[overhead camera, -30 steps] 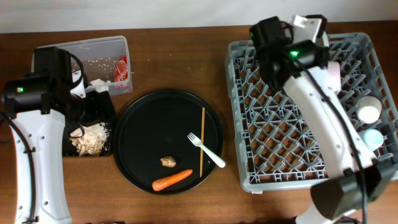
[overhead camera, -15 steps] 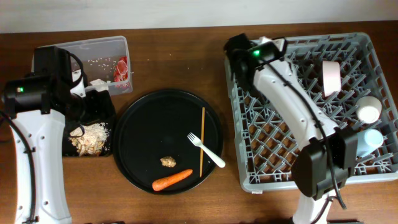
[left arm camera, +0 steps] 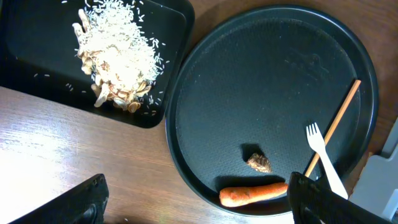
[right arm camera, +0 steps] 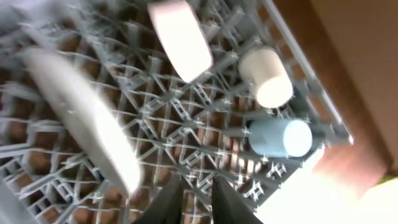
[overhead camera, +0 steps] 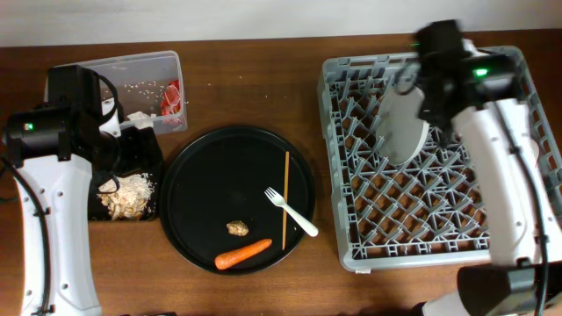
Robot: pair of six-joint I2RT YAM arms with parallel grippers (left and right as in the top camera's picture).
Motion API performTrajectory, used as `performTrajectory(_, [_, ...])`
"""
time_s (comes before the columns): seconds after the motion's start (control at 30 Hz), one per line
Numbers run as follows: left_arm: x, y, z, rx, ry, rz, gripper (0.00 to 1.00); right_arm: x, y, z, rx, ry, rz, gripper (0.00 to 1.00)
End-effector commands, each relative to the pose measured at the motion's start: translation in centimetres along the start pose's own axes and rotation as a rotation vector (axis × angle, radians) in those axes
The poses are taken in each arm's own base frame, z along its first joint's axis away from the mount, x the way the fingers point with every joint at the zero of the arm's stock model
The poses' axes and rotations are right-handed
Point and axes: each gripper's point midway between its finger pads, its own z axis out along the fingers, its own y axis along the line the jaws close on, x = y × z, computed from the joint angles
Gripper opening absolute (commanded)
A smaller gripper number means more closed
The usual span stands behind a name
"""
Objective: Sort waste into correct bins and load items into the dishwasher rack
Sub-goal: 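Pass the white plate to the right gripper and stand it in the rack, then grasp the white fork with the right gripper and place it in the rack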
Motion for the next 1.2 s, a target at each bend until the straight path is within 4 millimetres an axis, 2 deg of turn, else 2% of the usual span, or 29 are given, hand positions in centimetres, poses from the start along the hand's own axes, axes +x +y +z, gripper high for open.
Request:
performTrajectory(0.0, [0.1,0.1,0.1,-0.005,0.004,0.001,0.92,1.5,-0.1,3.7,-0.11,0.173,0.004,0.19])
performTrajectory(0.07, [0.1,0.1,0.1,-0.005,0.004,0.001,0.91,3.1,1.6,6.5,-0.197,0.272,-0.057,0.19])
performTrajectory(0.1, [0.1,0.1,0.1,-0.005,0.005,0.001,0.91,4.1,3.9,7.5,-0.296,0.307,-0.124,0.19])
performTrajectory(0.13, [0.2,0.2,0.1,-0.006,0.008,0.0,0.91,4.7,6.2,7.4,-0.421,0.316,-0.195,0.19])
performTrajectory(0.2, [0.2,0.2,0.1,-0.006,0.009,0.0,0.91,5.5,10.8,5.8,-0.703,0.295,-0.336,0.19])
performTrajectory(0.23, [0.3,0.2,0.1,-0.007,0.012,0.0,0.91,5.5,12.0,4.8,-0.787,0.258,-0.408,0.19])
performTrajectory(0.3, [0.4,0.2,0.1,-0.008,0.016,0.0,0.91,4.8,12.1,4.1,-0.805,0.217,-0.407,0.19])
performTrajectory(0.33, [0.4,0.2,0.1,-0.007,0.015,0.0,0.91,4.7,12.5,2.8,-0.872,0.176,-0.469,0.19])
performTrajectory(0.37, [0.3,0.2,0.1,-0.007,0.014,0.0,0.91,4.6,12.3,2.2,-0.879,0.155,-0.489,0.2])
performTrajectory(0.43, [0.4,0.2,0.1,-0.007,0.016,0.0,0.91,3.8,9.9,3.3,-0.731,0.149,-0.42,0.27])
performTrajectory(0.47, [0.4,0.2,0.1,-0.008,0.017,0.0,0.92,2.9,7.1,4.5,-0.559,0.151,-0.308,0.29])
performTrajectory(0.5, [0.5,0.2,0.1,-0.008,0.02,0.0,0.94,2.3,4.3,4.7,-0.432,0.135,-0.22,0.31])
performTrajectory(0.53, [0.5,0.2,0.1,-0.007,0.021,0.0,0.94,2.0,2.3,3.8,-0.382,0.106,-0.188,0.34])
performTrajectory(0.57, [0.6,0.0,0.1,0.003,0.024,0.0,0.95,1.9,1.2,2.5,-0.382,0.077,-0.172,0.35])
performTrajectory(0.6, [0.8,-0.5,0.3,0.032,0.036,-0.001,0.96,2.3,-0.4,0.1,-0.39,0.039,-0.168,0.43])
performTrajectory(0.63, [1.3,-0.8,0.7,0.051,0.06,0.0,0.96,3.1,-1.0,-1.2,-0.404,0.033,-0.177,0.52])
performTrajectory(0.67, [1.8,-0.9,1.3,0.05,0.084,0.006,0.96,4.1,-0.3,-2.6,-0.485,0.046,-0.198,0.53])
performTrajectory(0.7, [2.7,-1.1,2.1,0.045,0.118,0.022,0.96,5.2,1.4,-4.2,-0.613,0.058,-0.273,0.53])
performTrajectory(0.73, [3.4,-1.2,3.3,0.039,0.148,0.034,0.96,7.2,3.7,-6.4,-0.773,0.083,-0.395,0.55])
performTrajectory(0.77, [4.0,-1.1,4.2,0.035,0.173,0.035,0.96,8.6,5.0,-7.6,-0.847,0.104,-0.474,0.57])
performTrajectory(0.8, [5.0,-0.8,5.7,0.025,0.21,0.031,0.96,10.6,6.9,-8.8,-0.897,0.115,-0.603,0.61])
performTrajectory(0.9, [6.3,-0.4,7.8,0.015,0.254,0.028,0.96,14.9,11.3,-10.2,-0.937,0.149,-0.84,0.64])
performTrajectory(1.0, [7.2,-0.1,9.1,0.008,0.276,0.026,0.96,20.0,16.9,-9.6,-0.934,0.238,-1.057,0.65])
performTrajectory(1.03, [7.1,0.2,9.4,-0.005,0.271,0.028,0.96,21.8,18.9,-8.7,-0.922,0.285,-1.104,0.66])
performTrajectory(1.13, [7.1,0.4,9.5,-0.016,0.27,0.03,0.96,25.2,22.5,-5.4,-0.847,0.397,-1.135,0.66])
performTrajectory(1.17, [7.1,0.4,9.5,-0.016,0.269,0.03,0.96,27.1,23.6,-3.7,-0.812,0.46,-1.167,0.66])
